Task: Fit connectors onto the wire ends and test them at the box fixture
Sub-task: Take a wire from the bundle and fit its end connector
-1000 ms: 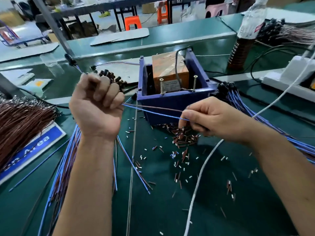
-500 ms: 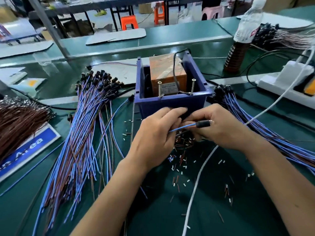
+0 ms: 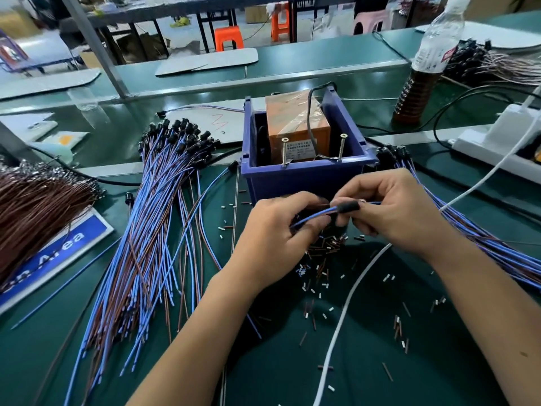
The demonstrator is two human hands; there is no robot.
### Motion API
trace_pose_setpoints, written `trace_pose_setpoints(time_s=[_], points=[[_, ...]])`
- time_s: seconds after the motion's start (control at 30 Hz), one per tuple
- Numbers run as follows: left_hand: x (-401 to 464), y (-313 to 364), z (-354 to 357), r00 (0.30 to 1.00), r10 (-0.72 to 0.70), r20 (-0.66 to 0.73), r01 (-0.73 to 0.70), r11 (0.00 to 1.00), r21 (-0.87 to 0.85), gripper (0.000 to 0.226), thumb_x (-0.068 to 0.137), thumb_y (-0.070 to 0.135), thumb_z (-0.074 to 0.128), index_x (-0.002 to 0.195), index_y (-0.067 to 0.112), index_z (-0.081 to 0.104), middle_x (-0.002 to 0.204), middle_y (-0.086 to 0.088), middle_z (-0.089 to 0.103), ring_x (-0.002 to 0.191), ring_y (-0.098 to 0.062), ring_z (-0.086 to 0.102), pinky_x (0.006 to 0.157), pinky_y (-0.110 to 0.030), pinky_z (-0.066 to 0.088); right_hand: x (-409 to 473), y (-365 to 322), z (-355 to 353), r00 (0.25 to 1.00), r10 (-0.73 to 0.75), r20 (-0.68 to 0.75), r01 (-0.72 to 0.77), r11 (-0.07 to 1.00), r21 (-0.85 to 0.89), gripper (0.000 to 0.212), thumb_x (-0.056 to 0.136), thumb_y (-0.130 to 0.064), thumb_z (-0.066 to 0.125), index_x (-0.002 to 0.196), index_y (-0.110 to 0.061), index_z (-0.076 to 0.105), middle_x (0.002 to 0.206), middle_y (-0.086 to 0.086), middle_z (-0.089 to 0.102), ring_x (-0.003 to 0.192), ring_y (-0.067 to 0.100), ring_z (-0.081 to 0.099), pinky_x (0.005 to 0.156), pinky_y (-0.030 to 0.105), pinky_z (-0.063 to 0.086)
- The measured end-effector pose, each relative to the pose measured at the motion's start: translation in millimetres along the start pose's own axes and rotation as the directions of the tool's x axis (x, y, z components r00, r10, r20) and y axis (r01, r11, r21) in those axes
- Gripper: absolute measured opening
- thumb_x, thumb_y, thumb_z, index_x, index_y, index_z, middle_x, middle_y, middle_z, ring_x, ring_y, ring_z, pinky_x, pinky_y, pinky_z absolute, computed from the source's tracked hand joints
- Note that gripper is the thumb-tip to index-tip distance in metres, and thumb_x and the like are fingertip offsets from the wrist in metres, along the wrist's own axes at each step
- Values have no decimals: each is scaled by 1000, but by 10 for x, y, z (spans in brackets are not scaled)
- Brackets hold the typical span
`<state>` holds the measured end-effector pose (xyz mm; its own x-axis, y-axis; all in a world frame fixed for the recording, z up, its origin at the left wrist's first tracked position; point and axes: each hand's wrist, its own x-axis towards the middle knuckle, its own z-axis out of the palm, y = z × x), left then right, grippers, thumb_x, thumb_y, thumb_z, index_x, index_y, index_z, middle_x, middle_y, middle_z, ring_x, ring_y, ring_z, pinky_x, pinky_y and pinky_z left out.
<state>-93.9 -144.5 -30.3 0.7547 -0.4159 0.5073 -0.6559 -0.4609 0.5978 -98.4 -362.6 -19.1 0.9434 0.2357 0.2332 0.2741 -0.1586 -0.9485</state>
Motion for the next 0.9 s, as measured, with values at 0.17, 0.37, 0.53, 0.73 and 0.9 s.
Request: trace_pose_setpoints(time_s=[0.17,0.37,0.53,0.73,0.9], points=[[-8,-14,21,999,-45,-2,44,996,-80,12,97,8,68,91,16,74,70,8,68,63,-8,62,60,-23,45,-3,-8,23,1000,-3,-13,3,1000,20,7,91,-19,78,85,-15,78,71,13,74,48,17,52,43,27,43],[-2,-51,-12,993,-58,-107,60,998,21,11,98,22,66,88,21,69,66,8,59,61,-11,55,57,-34,44,2,-17,-49,993,-9,-120,20,996,91,6,85,-23,78,85,-16,80,74,14,76,46,15,55,43,22,44],[-8,36,59,997,5,-83,-11,998,-62,13,95,7,67,98,18,74,77,9,69,71,-12,66,65,-35,53,-8,9,83,998,-47,-52,49,999,23,15,93,-2,75,88,-16,80,73,13,74,48,17,56,43,27,44],[-3,0,40,985,-39,-167,36,999,-19,12,97,13,67,87,17,72,66,11,58,63,-9,54,58,-33,44,-5,0,63,997,16,-79,-6,993,121,10,82,-25,78,85,-15,78,78,15,77,49,16,59,42,22,45],[0,7,23,981,-70,-179,66,997,-30,14,97,16,65,84,17,70,64,11,54,60,-9,49,57,-31,41,-4,37,88,999,10,-52,-6,997,74,8,90,-24,78,85,-18,78,75,14,76,48,18,59,41,25,46]])
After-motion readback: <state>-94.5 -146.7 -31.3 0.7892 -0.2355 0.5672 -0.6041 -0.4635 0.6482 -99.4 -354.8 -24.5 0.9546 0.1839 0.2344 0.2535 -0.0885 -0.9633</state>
